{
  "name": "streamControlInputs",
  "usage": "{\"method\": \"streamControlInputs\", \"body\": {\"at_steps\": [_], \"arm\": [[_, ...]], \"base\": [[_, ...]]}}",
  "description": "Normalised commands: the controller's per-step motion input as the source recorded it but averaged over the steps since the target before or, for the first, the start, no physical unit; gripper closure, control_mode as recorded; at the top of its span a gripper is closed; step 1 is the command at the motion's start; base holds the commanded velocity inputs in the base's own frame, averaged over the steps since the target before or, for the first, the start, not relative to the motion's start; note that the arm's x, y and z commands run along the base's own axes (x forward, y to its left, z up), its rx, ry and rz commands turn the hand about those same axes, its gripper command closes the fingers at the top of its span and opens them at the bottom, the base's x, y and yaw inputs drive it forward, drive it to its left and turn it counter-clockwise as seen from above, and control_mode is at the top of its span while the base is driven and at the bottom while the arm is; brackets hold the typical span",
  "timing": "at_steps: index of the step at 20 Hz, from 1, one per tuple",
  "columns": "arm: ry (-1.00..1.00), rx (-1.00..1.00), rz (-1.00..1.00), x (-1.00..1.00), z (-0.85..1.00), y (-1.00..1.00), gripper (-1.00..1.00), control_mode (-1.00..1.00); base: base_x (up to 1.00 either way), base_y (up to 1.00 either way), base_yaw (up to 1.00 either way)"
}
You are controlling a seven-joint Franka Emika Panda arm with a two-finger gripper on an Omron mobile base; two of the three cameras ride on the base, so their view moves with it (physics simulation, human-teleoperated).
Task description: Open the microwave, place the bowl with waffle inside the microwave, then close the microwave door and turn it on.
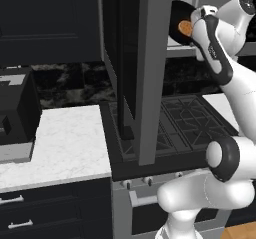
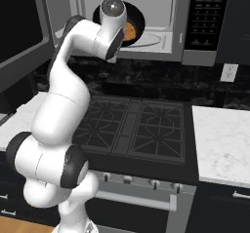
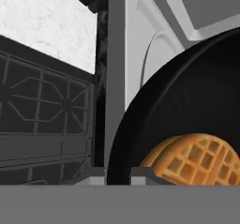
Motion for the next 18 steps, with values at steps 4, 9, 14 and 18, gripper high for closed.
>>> {"method": "streamControlInputs", "body": {"at_steps": [4, 9, 14, 18], "arm": [[-0.01, -0.02, -0.09, 0.58, 0.00, 0.13, 1.00, -1.00], [-0.02, 0.00, -0.08, 0.58, 0.00, 0.08, 1.00, -1.00], [-0.01, 0.00, -0.03, 0.37, -0.07, 0.01, 1.00, -1.00], [0.00, 0.00, 0.00, 0.31, -0.24, 0.03, 1.00, -1.00]], "base": [[0.00, 0.00, 0.00], [0.00, 0.00, 0.00], [0.00, 0.00, 0.00], [0.00, 0.00, 0.00]]}}
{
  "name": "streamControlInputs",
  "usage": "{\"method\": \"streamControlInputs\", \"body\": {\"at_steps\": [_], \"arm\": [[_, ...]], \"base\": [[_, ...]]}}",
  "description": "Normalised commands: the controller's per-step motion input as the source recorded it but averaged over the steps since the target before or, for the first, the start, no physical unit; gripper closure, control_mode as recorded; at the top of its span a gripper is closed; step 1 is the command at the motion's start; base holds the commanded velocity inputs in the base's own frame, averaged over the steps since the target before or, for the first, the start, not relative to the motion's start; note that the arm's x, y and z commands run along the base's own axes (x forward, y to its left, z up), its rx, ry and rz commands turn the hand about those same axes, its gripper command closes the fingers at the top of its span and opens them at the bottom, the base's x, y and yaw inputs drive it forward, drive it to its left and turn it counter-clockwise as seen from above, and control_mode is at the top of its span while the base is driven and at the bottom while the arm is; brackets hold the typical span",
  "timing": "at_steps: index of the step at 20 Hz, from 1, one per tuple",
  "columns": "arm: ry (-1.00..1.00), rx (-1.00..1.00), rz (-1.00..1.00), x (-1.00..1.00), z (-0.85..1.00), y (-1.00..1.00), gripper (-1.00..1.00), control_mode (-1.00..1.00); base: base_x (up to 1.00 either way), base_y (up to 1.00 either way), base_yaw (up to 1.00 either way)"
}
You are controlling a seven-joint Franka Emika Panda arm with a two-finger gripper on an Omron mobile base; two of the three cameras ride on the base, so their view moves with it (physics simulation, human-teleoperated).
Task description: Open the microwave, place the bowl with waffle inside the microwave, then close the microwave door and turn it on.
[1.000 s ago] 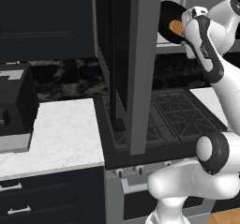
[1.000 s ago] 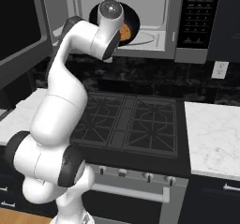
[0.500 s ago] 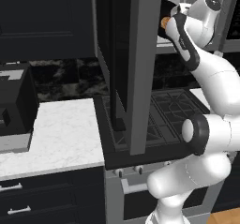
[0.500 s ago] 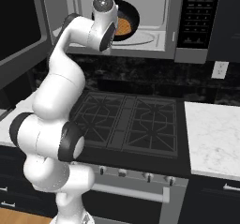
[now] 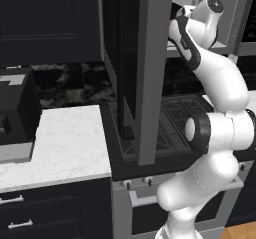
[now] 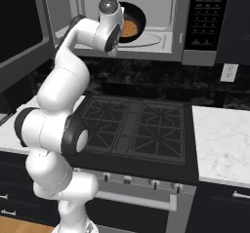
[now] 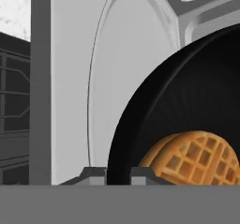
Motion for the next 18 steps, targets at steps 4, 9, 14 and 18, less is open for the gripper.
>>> {"method": "streamControlInputs", "body": {"at_steps": [4, 9, 14, 18], "arm": [[0.00, 0.00, 0.00, 0.22, -0.30, 0.01, 1.00, -1.00], [0.00, 0.00, 0.00, 0.26, -0.32, 0.03, 1.00, -1.00], [0.00, 0.00, 0.00, 0.27, -0.26, 0.11, -1.00, -1.00], [-0.07, 0.00, 0.00, 0.14, -0.08, 0.07, -1.00, -1.00]], "base": [[0.00, 0.00, 0.00], [0.00, 0.00, 0.00], [0.00, 0.00, 0.00], [0.00, 0.00, 0.00]]}}
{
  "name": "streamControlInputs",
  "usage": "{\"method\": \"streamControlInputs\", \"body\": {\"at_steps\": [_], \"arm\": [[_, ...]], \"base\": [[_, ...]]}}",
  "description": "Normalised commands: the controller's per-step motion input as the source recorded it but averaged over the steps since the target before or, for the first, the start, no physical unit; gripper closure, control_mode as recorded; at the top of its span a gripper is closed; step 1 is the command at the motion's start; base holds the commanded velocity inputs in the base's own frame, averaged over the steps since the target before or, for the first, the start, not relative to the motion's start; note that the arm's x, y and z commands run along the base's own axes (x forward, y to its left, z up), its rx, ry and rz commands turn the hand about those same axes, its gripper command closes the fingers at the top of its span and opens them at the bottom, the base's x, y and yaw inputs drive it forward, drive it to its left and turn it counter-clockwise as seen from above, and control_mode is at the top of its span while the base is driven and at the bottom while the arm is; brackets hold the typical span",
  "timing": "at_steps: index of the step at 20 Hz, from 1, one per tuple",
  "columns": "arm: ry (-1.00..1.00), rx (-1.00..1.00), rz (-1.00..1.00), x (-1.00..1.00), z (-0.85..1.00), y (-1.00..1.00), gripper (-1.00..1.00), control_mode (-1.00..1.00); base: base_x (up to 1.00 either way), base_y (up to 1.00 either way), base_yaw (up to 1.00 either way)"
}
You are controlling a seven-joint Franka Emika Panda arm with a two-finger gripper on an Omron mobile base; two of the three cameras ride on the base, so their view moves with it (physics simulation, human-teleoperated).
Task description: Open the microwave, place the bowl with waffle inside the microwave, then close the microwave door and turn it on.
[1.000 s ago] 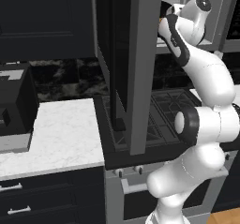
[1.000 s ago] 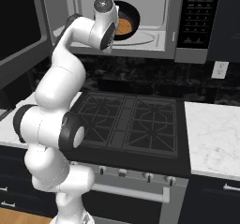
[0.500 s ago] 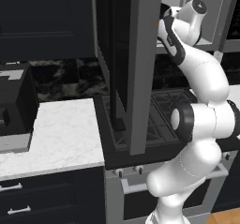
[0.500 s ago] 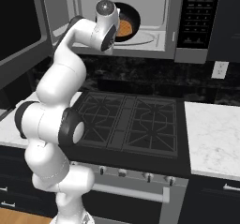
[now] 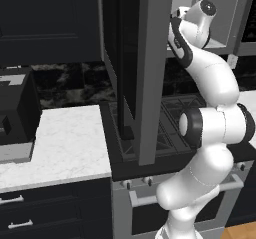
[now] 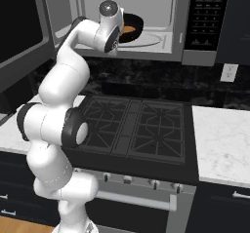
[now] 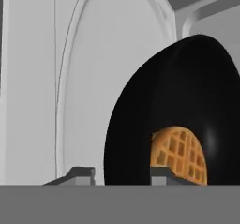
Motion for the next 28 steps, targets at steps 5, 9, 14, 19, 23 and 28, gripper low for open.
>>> {"method": "streamControlInputs", "body": {"at_steps": [5, 9, 14, 19, 23, 28], "arm": [[-0.24, 0.00, 0.00, -0.03, 0.00, 0.00, -1.00, -1.00], [-0.34, 0.00, 0.00, -0.18, 0.05, 0.00, -1.00, -1.00], [-0.22, 0.00, 0.00, -0.69, 0.20, 0.00, -1.00, -1.00], [-0.18, -0.01, 0.00, -1.00, 0.56, 0.00, -1.00, -1.00], [-0.13, -0.07, 0.00, -1.00, 0.57, 0.07, -1.00, -1.00], [0.02, -0.10, 0.00, -1.00, 0.30, 0.25, 1.00, -1.00]], "base": [[0.00, 0.00, 0.00], [0.00, 0.00, 0.00], [0.00, 0.00, 0.00], [0.00, 0.00, 0.00], [0.00, 0.00, 0.00], [0.00, 0.00, 0.00]]}}
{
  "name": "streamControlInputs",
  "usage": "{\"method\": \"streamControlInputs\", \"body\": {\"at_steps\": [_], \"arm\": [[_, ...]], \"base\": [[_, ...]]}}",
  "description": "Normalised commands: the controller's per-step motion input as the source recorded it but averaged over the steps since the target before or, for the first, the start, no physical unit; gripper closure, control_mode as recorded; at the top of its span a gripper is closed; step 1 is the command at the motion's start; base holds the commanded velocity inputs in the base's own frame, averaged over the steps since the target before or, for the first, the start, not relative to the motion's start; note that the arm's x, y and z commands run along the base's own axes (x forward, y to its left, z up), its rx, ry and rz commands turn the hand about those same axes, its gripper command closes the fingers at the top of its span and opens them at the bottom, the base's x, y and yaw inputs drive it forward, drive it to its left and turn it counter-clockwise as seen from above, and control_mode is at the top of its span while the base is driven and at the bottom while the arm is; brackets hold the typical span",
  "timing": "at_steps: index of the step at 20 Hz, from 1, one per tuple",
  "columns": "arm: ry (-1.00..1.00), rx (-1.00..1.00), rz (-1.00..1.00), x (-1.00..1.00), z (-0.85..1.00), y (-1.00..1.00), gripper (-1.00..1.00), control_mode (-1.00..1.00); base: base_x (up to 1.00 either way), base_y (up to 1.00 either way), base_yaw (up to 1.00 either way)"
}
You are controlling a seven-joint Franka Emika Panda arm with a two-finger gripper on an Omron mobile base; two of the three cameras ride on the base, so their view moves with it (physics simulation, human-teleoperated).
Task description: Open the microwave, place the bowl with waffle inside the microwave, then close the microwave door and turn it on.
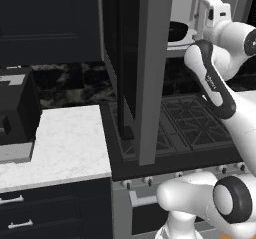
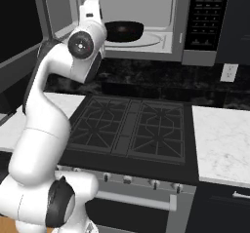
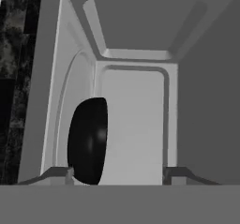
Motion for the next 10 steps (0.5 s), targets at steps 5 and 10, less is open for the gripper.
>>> {"method": "streamControlInputs", "body": {"at_steps": [5, 10], "arm": [[0.15, -0.08, 0.00, -1.00, 0.05, 0.11, 1.00, -1.00], [0.01, -0.01, 0.00, -0.58, -0.01, 0.00, 1.00, -1.00]], "base": [[0.00, 0.00, 0.00], [0.00, 0.00, 0.00]]}}
